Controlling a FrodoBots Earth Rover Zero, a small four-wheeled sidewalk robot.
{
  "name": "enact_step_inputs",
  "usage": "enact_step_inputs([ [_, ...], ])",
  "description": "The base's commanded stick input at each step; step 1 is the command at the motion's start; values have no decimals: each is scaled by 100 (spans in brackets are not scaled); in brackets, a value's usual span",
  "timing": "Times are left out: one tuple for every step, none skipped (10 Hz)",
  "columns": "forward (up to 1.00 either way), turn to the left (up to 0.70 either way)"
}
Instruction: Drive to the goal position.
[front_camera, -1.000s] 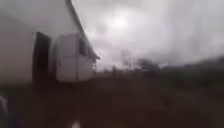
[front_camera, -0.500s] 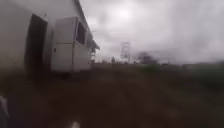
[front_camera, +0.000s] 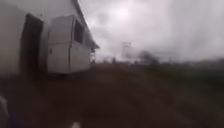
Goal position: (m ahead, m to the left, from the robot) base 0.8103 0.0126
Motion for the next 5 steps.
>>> enact_step_inputs([
  [70, 0],
  [70, 0],
  [70, 0],
  [70, 0],
  [70, 0],
])
